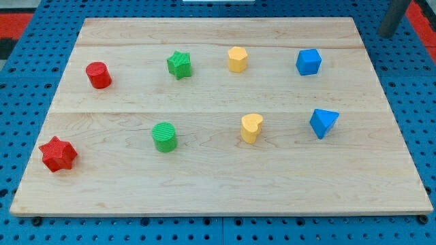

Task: Move the blue cube towards the center

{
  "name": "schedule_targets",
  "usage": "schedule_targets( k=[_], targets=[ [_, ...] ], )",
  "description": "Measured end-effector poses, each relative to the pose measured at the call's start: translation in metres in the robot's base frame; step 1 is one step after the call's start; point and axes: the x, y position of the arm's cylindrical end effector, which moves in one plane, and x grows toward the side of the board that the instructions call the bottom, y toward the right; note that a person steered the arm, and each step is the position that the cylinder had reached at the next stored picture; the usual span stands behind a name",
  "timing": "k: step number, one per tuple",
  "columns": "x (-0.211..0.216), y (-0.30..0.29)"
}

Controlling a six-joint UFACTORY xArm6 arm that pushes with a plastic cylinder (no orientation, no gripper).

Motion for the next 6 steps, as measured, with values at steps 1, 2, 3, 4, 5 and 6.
schedule_targets(
  k=[1, 2, 3, 4, 5, 6],
  targets=[
    [0.006, 0.002],
    [0.040, 0.001],
    [0.055, -0.016],
    [0.055, -0.052],
    [0.055, -0.088],
    [0.055, -0.130]
  ],
)
